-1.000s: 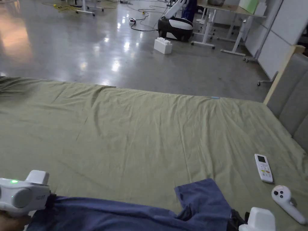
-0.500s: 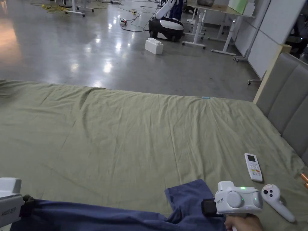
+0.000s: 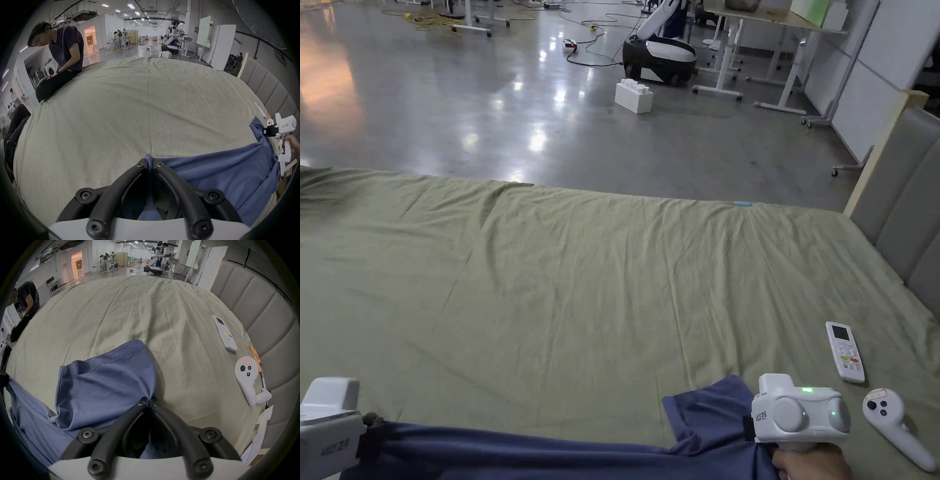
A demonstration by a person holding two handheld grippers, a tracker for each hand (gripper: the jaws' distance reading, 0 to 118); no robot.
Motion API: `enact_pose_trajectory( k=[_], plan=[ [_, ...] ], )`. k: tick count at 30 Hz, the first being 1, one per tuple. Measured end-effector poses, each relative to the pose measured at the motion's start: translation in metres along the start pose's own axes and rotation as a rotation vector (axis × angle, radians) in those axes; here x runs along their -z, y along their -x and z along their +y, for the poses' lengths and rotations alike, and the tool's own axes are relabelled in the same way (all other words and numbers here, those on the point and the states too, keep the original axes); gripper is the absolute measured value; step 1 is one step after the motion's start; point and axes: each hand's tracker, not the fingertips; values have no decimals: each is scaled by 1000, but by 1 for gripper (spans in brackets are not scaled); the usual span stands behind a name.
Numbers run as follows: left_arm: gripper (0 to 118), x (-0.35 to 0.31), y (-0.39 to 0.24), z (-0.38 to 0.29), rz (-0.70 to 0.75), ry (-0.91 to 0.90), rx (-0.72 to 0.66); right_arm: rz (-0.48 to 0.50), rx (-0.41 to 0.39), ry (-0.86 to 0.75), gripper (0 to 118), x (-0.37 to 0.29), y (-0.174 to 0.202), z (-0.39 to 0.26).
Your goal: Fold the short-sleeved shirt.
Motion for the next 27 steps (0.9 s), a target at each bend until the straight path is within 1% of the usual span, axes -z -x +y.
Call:
enact_pose_trajectory(
  k=[5, 9, 12, 17, 20, 27],
  plan=[
    [6, -7, 2, -3, -10, -12, -16, 20, 59, -86, 1, -19, -7, -9],
    [6, -15, 3, -5, -19, -28, -27, 34, 63, -135, 1, -46, -13, -18],
    [6, -26, 6, -8, -32, -44, -43, 55, 84, -168, 1, -67, -20, -26],
    [6, -51, 12, -14, -51, -81, -57, 50, 104, -236, 1, -114, -32, -44],
    [6, -69, 18, -21, -65, -110, -71, 62, 106, -264, 1, -142, -38, -57],
    [6, -118, 25, -50, -96, -169, -63, 47, 45, -308, 1, -200, -35, -104]
  ],
)
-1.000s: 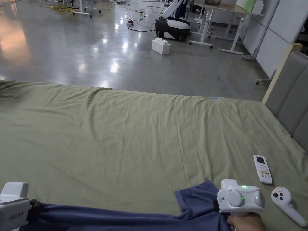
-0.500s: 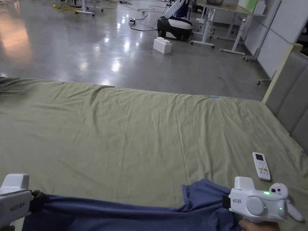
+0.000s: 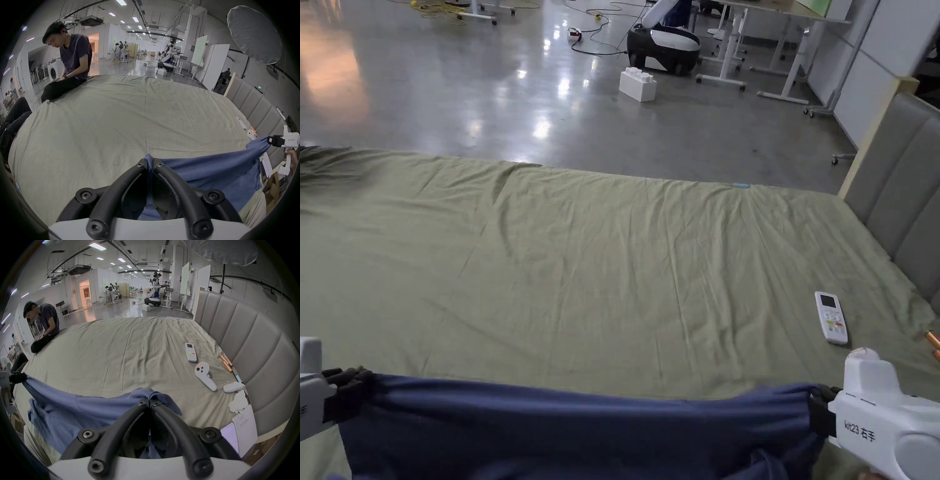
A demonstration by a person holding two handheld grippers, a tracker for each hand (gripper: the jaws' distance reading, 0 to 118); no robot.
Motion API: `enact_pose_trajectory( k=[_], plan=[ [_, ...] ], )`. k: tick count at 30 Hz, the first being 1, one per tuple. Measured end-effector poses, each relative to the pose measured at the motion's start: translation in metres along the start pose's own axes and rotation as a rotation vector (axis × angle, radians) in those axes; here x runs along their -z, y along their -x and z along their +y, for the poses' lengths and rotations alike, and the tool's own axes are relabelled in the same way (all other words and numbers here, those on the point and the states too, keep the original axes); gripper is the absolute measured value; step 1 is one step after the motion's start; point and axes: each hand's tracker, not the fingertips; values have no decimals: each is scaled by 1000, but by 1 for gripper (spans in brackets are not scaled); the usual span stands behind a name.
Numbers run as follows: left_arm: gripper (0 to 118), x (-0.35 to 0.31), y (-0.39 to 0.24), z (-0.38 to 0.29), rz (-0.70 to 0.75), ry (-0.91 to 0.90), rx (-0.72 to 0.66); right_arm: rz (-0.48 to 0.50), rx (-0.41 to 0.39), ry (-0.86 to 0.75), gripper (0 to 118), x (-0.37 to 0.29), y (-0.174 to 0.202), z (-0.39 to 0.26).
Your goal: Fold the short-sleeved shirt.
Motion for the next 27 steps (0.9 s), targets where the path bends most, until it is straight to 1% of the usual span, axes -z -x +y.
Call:
enact_pose_trajectory(
  k=[6, 12, 14, 16, 18, 19, 20, 22, 27],
  plan=[
    [6, -35, 9, -34, -14, 0, 14, -4, -32, 42, 1, -34, 1, -40],
    [6, -54, 16, -83, -14, 83, 25, -10, -48, 150, 1, -48, 4, -95],
    [6, -57, 16, -97, -13, 119, 29, -21, -70, 195, 1, -49, 6, -112],
    [6, -56, 17, -111, -6, 158, 40, -13, -85, 257, 1, -45, 6, -127],
    [6, -51, 17, -123, 1, 186, 44, -14, -83, 286, 1, -38, 8, -140],
    [6, -48, 18, -127, 6, 204, 49, -19, -92, 303, 1, -34, 8, -145],
    [6, -44, 17, -132, 16, 227, 61, -15, -121, 346, 1, -28, 11, -151],
    [6, -38, 14, -136, 28, 267, 78, -20, -103, 359, 1, -17, 15, -162],
    [6, -16, 9, -147, 51, 316, 98, -43, -124, 398, 1, 8, 23, -178]
  ],
)
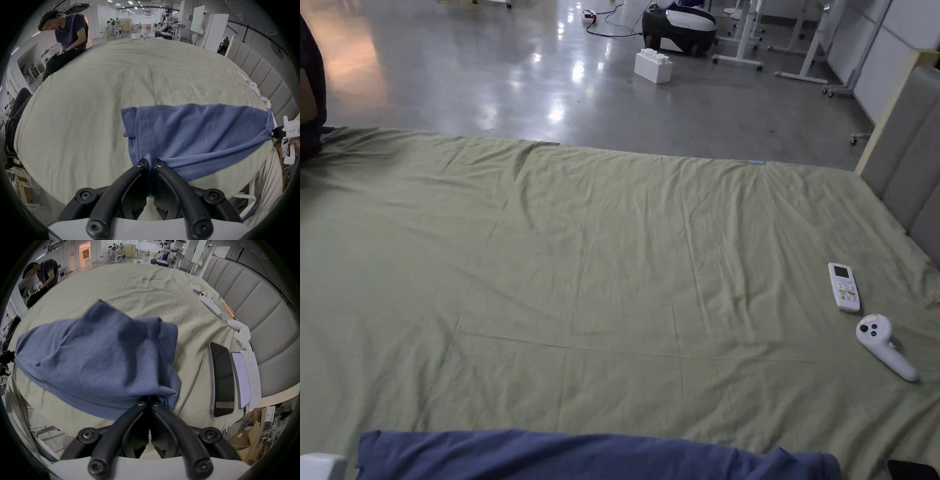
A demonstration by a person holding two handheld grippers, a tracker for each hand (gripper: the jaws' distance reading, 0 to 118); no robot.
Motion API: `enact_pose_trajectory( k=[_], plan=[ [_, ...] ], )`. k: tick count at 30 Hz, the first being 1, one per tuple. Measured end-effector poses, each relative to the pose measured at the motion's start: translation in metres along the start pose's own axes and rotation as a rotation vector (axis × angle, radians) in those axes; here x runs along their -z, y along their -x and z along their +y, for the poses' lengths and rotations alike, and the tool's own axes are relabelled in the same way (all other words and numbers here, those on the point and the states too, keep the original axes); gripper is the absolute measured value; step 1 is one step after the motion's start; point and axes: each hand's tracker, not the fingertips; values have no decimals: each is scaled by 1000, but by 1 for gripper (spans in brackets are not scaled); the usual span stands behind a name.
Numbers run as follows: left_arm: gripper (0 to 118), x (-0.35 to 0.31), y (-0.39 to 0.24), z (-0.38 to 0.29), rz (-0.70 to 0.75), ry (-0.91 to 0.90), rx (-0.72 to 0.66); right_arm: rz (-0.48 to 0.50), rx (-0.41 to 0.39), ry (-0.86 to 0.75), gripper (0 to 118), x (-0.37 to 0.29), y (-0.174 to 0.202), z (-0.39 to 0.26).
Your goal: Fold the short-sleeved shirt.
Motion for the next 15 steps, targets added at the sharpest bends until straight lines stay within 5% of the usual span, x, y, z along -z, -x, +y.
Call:
enact_pose_trajectory(
  k=[3, 5, 7, 9, 10, 15],
  plan=[
    [6, 0, -4, 0, 13, -10, 0, -25, -8, -6, 2, 4, 6, 3],
    [9, -5, -2, 5, 14, -6, 10, -45, -19, -15, 13, -5, 10, 3],
    [22, -14, -2, 10, 17, -10, 8, -126, -57, -3, 42, -16, 12, 8],
    [49, -26, -4, 20, 28, -57, 1, -194, -61, -30, 83, -33, 9, 14],
    [56, -32, -5, 25, 24, -97, -5, -200, -42, -63, 91, -41, 8, 18],
    [58, -54, -24, 65, 13, -302, -3, -185, 60, -277, 93, -79, 8, 49]
  ],
)
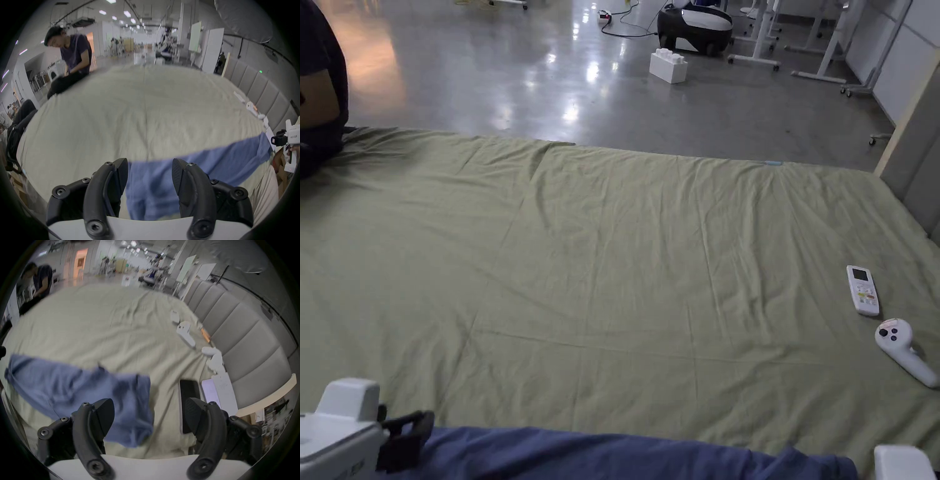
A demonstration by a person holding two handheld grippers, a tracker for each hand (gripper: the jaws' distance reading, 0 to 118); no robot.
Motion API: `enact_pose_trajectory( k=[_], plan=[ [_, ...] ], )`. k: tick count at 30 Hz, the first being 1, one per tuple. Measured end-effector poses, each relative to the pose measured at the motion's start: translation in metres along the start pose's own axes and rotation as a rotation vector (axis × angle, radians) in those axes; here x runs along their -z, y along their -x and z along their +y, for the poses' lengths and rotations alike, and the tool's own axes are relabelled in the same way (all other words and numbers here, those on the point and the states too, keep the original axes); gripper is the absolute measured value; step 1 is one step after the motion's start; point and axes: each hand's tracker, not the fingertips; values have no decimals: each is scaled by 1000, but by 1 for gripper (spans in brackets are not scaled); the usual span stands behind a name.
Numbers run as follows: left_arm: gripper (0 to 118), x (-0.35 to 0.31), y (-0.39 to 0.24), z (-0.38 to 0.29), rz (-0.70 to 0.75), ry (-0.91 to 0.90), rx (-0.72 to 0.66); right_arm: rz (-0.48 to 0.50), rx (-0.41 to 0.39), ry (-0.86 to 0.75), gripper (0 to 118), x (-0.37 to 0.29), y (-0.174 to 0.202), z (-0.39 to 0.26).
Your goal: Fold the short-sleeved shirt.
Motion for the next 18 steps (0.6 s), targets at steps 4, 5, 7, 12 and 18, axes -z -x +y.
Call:
enact_pose_trajectory(
  k=[4, 5, 7, 12, 18],
  plan=[
    [58, -1, -26, 27, -14, -138, 26, 50, 97, -237, 93, -14, 14, 27],
    [58, -1, -34, 34, -10, -175, 31, 57, 127, -293, 93, -14, 17, 32],
    [58, 4, -39, 40, 5, -253, 33, 67, 174, -398, 93, -20, 26, 43],
    [56, -5, -64, 58, 56, -423, 17, 89, 219, -625, 66, -44, 57, 67],
    [17, -9, -73, 65, 121, -538, 23, 78, 193, -751, 9, -52, 83, 87]
  ],
)
